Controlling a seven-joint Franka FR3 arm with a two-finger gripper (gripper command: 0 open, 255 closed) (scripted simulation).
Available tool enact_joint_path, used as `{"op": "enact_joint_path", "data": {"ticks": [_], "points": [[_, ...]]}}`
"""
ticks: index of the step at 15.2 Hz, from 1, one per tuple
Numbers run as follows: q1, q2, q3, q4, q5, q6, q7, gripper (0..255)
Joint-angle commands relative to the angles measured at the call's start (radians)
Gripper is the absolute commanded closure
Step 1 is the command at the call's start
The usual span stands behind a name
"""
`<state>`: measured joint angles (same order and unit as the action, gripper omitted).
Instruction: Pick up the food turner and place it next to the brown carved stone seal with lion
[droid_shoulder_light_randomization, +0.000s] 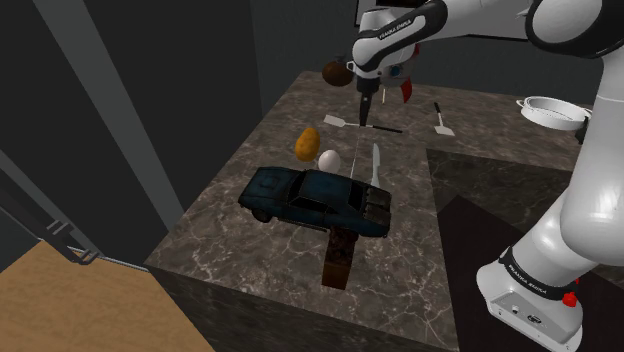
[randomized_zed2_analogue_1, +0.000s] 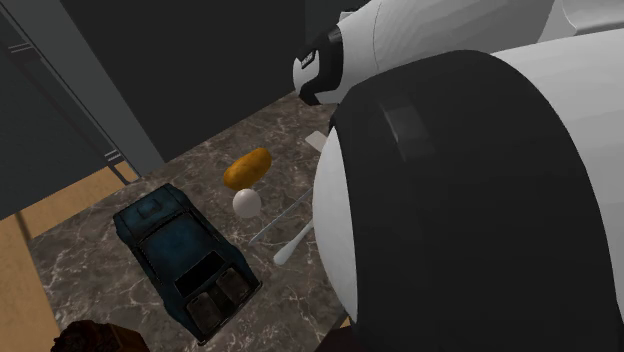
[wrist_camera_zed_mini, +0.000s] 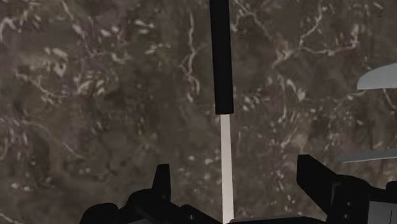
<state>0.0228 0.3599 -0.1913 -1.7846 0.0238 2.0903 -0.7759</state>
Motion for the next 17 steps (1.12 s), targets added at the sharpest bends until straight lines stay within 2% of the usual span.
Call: {"op": "enact_joint_path", "data": {"ticks": [1,9,10,17], "points": [[-0.002,0.012,0.000,-0.013,0.003,0.025,-0.004,0],[-0.003,0.015,0.001,-0.016,0.003,0.032,-0.004,0],[-0.003,0.015,0.001,-0.016,0.003,0.032,-0.004,255],[-0.003,0.015,0.001,-0.016,0.003,0.032,-0.004,255]]}}
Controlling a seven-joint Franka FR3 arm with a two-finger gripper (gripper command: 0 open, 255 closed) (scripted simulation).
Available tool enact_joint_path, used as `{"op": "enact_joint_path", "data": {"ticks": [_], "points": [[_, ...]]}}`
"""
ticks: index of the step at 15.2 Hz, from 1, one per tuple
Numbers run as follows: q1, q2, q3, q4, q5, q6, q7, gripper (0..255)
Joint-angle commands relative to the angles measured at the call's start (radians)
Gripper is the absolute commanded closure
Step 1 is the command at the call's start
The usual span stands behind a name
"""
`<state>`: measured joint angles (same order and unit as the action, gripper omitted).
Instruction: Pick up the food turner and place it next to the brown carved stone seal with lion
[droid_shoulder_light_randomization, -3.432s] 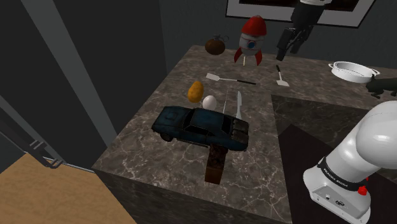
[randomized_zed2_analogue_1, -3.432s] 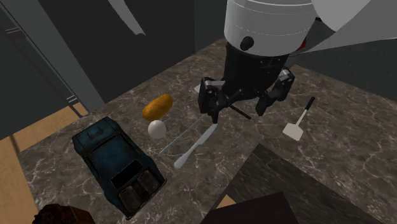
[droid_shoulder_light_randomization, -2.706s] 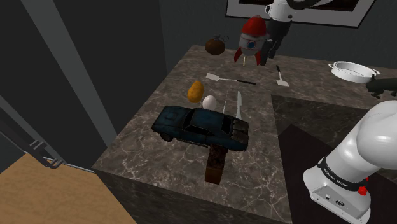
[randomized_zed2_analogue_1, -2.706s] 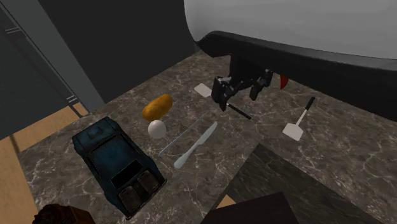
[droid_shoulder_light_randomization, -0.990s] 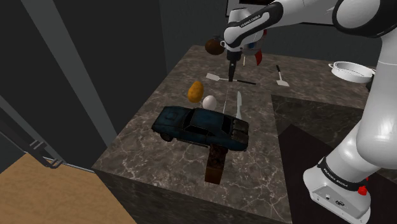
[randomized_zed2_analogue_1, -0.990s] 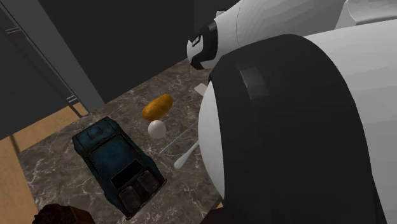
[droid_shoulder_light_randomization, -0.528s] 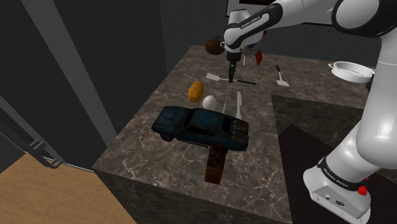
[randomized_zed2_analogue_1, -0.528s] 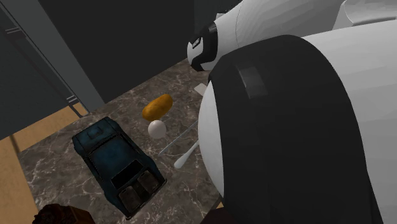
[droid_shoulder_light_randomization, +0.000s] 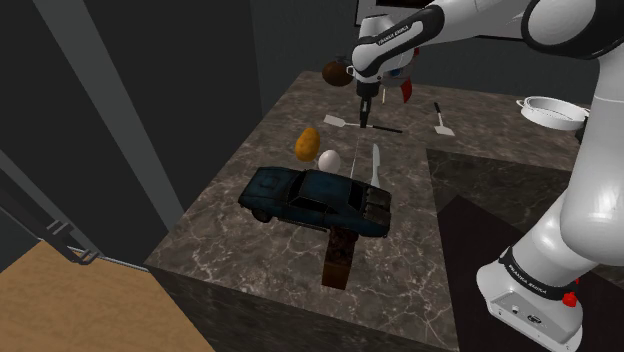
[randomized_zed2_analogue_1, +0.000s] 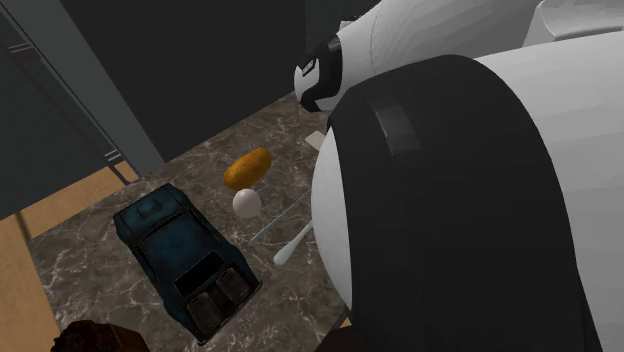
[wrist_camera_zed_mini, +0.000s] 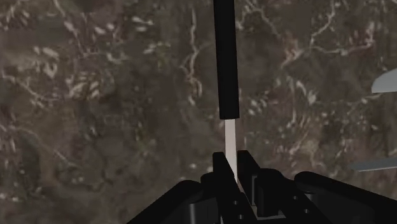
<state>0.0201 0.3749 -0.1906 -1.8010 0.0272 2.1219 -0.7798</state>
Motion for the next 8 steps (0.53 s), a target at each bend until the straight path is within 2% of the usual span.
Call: {"op": "enact_joint_path", "data": {"ticks": [1,8], "points": [[0.000,0.000,0.000,0.000,0.000,0.000,0.000,255],[0.002,-0.035,-0.003,0.034,-0.007,-0.068,0.002,255]]}}
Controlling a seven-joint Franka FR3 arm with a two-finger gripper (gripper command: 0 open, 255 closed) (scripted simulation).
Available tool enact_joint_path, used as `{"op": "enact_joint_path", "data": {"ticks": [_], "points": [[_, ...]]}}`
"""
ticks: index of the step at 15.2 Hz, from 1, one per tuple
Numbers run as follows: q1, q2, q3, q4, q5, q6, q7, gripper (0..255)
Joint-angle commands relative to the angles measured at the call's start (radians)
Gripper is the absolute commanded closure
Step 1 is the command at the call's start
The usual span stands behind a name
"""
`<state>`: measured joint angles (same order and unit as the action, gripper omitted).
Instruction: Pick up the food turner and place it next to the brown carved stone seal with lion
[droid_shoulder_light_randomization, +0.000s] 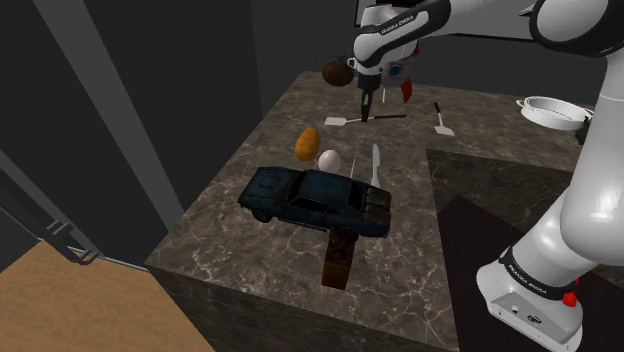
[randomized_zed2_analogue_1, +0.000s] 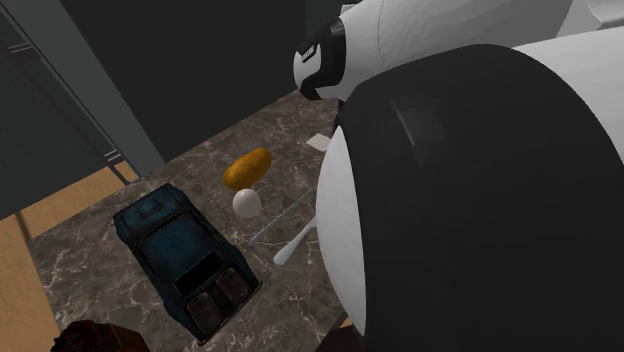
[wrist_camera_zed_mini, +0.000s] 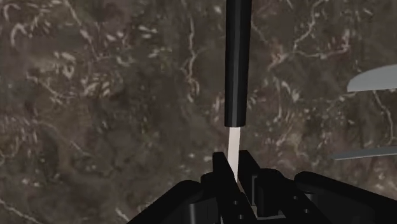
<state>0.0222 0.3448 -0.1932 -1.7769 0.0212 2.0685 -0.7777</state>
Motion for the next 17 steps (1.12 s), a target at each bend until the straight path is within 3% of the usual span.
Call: {"op": "enact_joint_path", "data": {"ticks": [1,17], "points": [[0.000,-0.010,-0.001,0.016,-0.002,-0.026,0.000,255],[0.003,-0.068,-0.006,0.153,-0.014,-0.221,0.002,255]]}}
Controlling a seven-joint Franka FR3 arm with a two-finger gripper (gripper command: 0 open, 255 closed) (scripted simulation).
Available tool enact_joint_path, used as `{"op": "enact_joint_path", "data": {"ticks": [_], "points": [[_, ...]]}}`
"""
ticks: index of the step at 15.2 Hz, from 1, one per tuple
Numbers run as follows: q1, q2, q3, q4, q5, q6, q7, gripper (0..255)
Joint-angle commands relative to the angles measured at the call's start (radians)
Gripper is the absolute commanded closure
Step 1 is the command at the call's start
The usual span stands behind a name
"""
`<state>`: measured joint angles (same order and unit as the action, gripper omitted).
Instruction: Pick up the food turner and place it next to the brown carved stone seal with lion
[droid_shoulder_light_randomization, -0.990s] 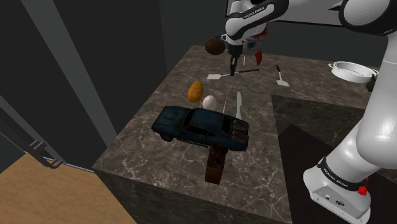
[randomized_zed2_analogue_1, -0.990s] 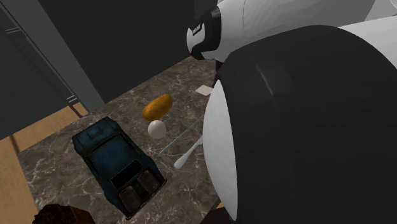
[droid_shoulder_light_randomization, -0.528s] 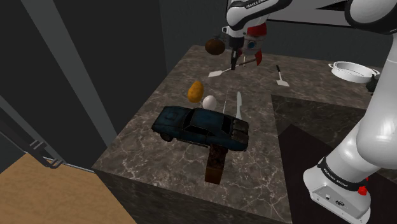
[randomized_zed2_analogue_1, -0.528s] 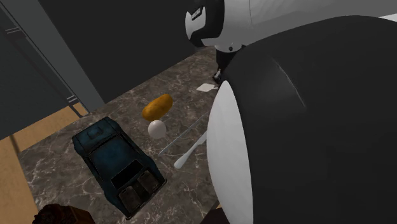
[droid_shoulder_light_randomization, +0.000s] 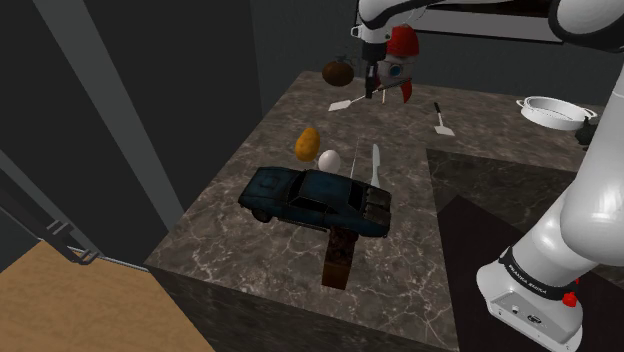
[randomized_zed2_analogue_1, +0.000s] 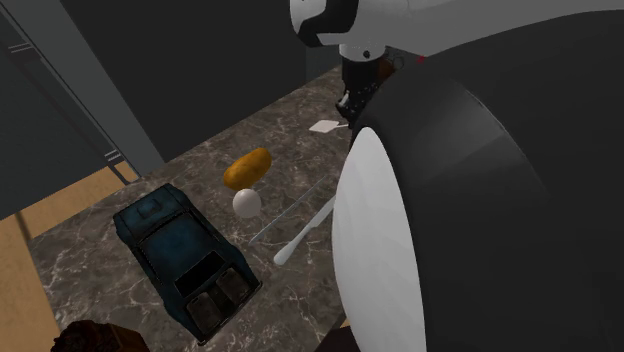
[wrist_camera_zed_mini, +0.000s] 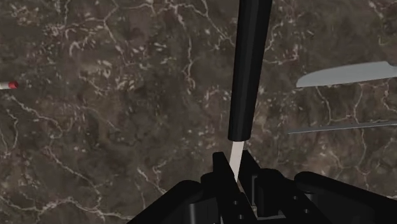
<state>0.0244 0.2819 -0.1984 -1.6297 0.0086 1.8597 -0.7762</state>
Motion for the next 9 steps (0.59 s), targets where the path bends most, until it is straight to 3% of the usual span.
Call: {"op": "enact_joint_path", "data": {"ticks": [1,9], "points": [[0.000,-0.007,-0.001,0.017,-0.001,-0.024,0.000,255],[-0.001,-0.015,-0.002,0.114,-0.003,-0.129,-0.002,255]]}}
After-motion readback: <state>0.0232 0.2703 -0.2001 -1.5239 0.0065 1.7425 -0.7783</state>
